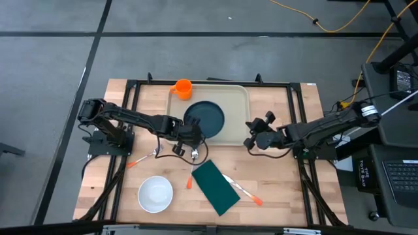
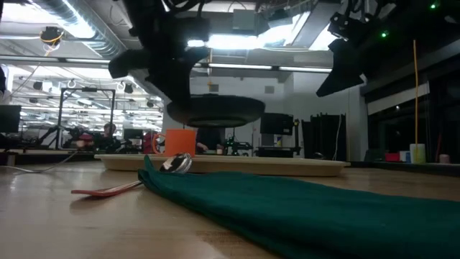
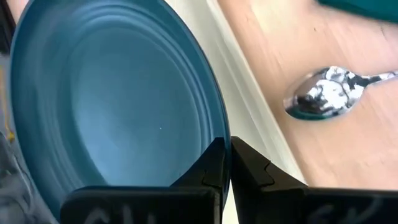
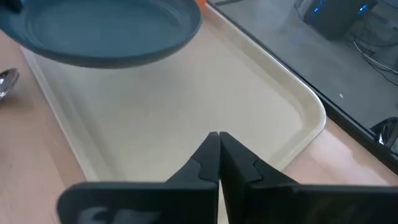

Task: Set up tray
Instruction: Put the green plate on the brown serving tray below the orange mug, then put the white bowl on top of the green plate on the brown serving tray

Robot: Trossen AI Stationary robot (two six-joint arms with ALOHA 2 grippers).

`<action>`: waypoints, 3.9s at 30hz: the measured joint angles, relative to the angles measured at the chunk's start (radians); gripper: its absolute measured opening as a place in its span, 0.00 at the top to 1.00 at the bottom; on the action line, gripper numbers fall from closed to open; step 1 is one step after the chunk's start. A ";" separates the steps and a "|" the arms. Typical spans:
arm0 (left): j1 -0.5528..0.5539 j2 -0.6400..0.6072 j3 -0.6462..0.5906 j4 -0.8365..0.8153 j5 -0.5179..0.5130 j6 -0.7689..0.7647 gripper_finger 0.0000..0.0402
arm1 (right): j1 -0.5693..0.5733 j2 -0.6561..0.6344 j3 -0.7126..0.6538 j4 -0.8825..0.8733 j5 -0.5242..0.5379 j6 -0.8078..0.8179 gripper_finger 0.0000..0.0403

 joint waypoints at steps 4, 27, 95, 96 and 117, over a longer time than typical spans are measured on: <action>0.003 -0.008 -0.004 -0.040 0.000 -0.077 0.99 | 0.000 0.005 0.000 0.013 0.000 -0.004 0.98; 0.004 -0.191 -0.299 0.124 -0.032 -0.197 0.99 | -0.007 0.004 0.000 0.092 0.033 -0.085 0.98; 0.064 -0.013 -0.315 0.164 0.017 -0.222 0.85 | -0.094 0.004 0.001 0.209 -0.179 -0.214 0.97; 0.060 -0.013 -0.315 0.164 0.012 -0.222 0.84 | -0.094 0.004 0.001 0.209 -0.180 -0.214 0.97; 0.013 -0.059 -0.315 0.159 -0.049 -0.203 0.79 | -0.094 0.004 0.001 0.209 -0.180 -0.217 0.97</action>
